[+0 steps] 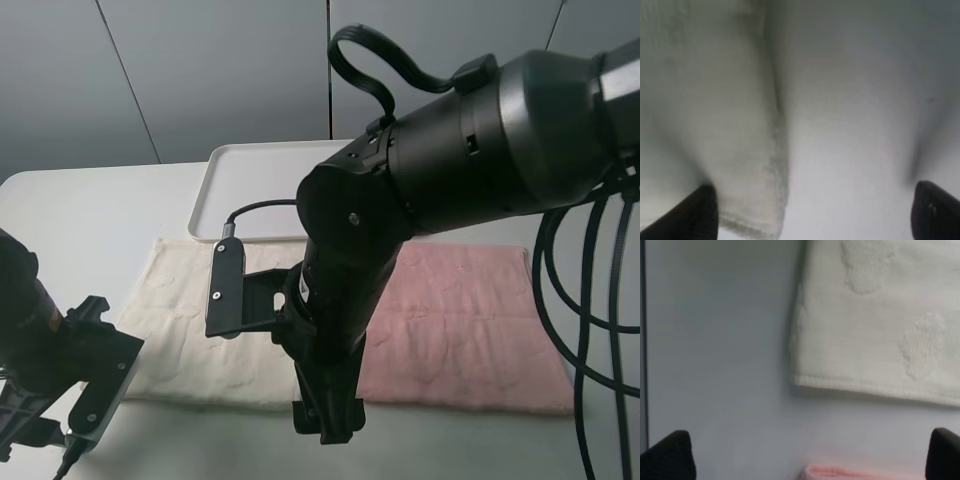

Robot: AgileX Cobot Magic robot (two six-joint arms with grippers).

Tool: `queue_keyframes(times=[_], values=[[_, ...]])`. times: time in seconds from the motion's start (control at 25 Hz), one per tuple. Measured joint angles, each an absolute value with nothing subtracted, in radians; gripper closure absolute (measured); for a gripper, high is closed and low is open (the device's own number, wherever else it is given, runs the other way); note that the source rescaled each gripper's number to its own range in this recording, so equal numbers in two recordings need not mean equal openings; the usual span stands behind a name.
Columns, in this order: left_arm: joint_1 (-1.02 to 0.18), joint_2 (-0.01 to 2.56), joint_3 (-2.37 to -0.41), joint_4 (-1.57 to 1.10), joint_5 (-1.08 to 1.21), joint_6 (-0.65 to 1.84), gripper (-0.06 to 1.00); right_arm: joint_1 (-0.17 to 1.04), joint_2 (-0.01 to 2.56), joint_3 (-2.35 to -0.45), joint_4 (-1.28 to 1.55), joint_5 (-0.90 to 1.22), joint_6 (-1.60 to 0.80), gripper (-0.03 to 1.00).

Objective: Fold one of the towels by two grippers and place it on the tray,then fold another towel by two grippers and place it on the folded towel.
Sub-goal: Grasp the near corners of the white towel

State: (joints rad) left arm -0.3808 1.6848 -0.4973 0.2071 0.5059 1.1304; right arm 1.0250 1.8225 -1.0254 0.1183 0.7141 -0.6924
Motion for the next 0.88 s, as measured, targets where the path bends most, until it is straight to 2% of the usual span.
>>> queue_keyframes(times=[0.88], values=[[-0.386,1.723,-0.503,0.213,0.49,1.129,-0.05,1.033,1.838,-1.025,0.145,0.714,-0.695,-0.03]])
